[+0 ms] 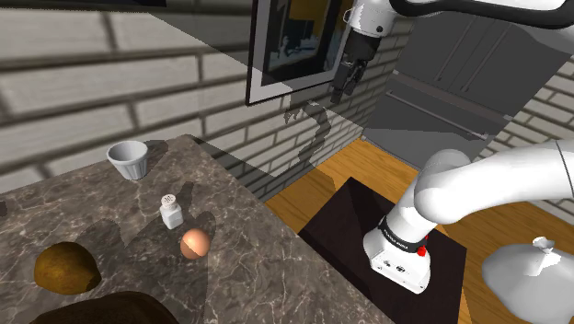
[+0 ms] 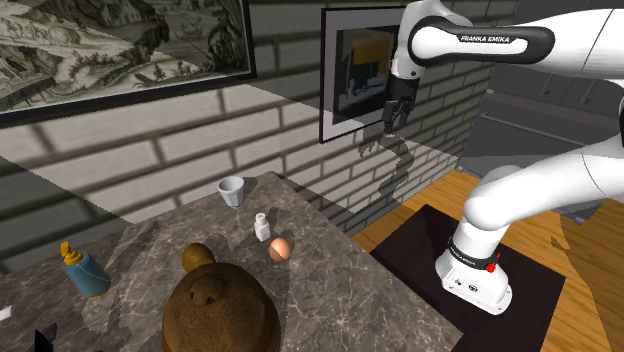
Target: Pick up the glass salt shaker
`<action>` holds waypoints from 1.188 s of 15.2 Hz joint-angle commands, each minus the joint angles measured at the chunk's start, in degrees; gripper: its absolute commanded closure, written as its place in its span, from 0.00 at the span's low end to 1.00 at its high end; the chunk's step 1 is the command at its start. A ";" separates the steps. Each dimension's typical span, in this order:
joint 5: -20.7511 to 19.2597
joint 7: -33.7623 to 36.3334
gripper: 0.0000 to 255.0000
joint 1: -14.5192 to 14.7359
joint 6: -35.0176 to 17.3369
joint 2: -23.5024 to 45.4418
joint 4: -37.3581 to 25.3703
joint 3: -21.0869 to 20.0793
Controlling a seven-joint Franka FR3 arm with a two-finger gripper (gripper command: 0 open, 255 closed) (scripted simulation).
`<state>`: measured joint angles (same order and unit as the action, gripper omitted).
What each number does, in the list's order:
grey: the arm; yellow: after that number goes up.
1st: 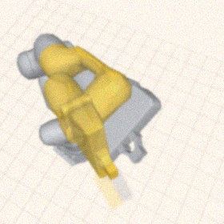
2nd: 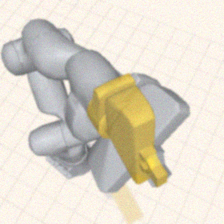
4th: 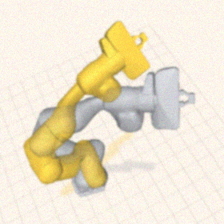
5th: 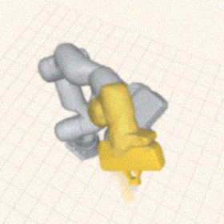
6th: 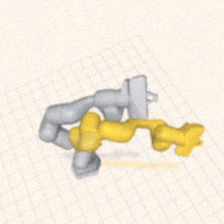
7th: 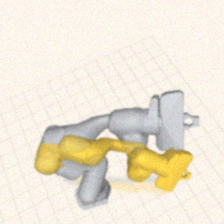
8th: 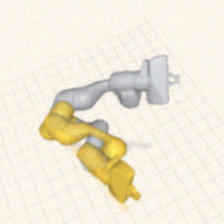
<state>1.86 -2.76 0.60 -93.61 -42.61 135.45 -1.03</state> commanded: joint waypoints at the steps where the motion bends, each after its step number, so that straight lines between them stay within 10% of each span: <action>1: 0.00 0.00 0.00 0.00 0.00 0.00 0.00 0.00; 18: 5.37 16.81 0.00 6.02 -17.70 22.45 -5.43 -17.34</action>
<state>7.31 12.99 6.39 -110.27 -21.77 130.62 -17.41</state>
